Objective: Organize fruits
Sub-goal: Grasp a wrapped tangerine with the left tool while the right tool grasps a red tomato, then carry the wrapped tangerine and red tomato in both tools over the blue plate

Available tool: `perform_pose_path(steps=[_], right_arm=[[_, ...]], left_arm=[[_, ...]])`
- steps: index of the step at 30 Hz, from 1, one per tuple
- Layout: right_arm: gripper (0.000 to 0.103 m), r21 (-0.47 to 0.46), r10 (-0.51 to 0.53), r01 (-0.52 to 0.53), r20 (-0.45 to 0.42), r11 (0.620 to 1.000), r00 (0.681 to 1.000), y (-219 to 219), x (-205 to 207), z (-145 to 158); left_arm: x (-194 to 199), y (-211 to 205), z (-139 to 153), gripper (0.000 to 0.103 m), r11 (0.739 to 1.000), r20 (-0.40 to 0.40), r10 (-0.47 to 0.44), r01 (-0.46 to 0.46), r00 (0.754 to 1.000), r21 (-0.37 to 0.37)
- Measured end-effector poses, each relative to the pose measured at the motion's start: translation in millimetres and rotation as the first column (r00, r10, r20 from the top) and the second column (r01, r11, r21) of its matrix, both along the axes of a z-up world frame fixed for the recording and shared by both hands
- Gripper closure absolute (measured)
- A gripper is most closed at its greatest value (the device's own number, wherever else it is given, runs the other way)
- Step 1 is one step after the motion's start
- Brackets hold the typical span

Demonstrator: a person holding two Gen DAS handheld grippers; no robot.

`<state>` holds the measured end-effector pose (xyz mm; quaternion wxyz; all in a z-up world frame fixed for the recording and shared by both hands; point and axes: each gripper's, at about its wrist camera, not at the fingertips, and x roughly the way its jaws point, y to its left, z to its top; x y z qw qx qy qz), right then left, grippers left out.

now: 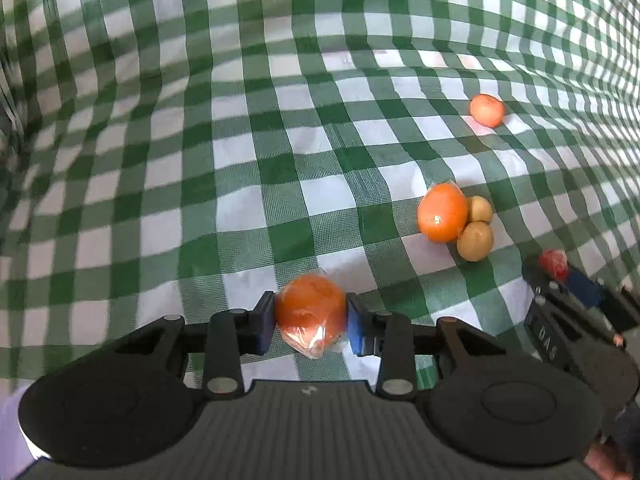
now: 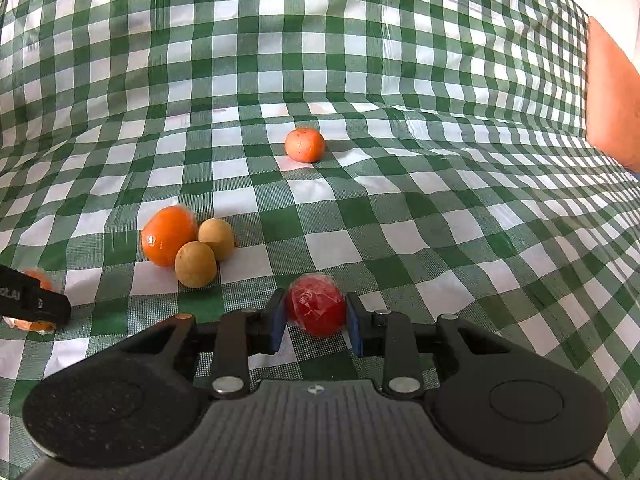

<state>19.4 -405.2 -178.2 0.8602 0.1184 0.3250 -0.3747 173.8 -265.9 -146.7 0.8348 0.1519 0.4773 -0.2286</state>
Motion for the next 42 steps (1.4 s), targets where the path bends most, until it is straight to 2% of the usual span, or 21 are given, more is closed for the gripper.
perform_pose_path(steps=[3,6,10,13,18,23,27,33,42], right_arm=[[0.071,-0.002,-0.006,0.006,0.055,1.000,0.998,-2,-4,6],[0.071,-0.023,-0.004,0.006,0.100,1.000,0.995,12,-18,25],[0.071,0.016,0.014,-0.016,0.130,1.000,0.991,29,-34,48],[0.071,0.037,0.081,-0.088,0.154,0.995,0.985,56,-53,72],[0.071,0.026,0.226,-0.231,0.138,0.973,0.964,128,-96,111],[0.071,0.055,0.363,-0.372,0.126,0.927,0.923,196,-126,137],[0.071,0.073,0.462,-0.472,0.117,0.879,0.879,244,-139,152],[0.071,0.089,0.514,-0.521,0.091,0.849,0.853,291,-148,165],[0.071,0.096,0.535,-0.539,0.066,0.837,0.842,308,-149,166]], left_arm=[[-13,10,17,0.063,1.000,0.004,0.007,-0.007,1.000,-0.028],[-35,30,41,0.063,0.998,0.011,0.020,-0.020,1.000,-0.053],[-69,74,71,0.063,0.997,0.037,0.043,-0.041,0.998,-0.062],[-96,110,88,0.063,0.997,0.044,0.066,-0.063,0.997,-0.050],[-142,174,108,0.063,0.995,0.036,0.098,-0.097,0.995,-0.031],[-185,228,122,0.063,0.989,0.033,0.148,-0.147,0.988,-0.022],[-211,265,128,0.063,0.979,0.015,0.194,-0.193,0.981,-0.067],[-227,296,133,0.063,0.975,0.026,0.210,-0.207,0.977,-0.086],[-227,314,145,0.063,0.965,0.059,0.242,-0.234,0.968,-0.119]])
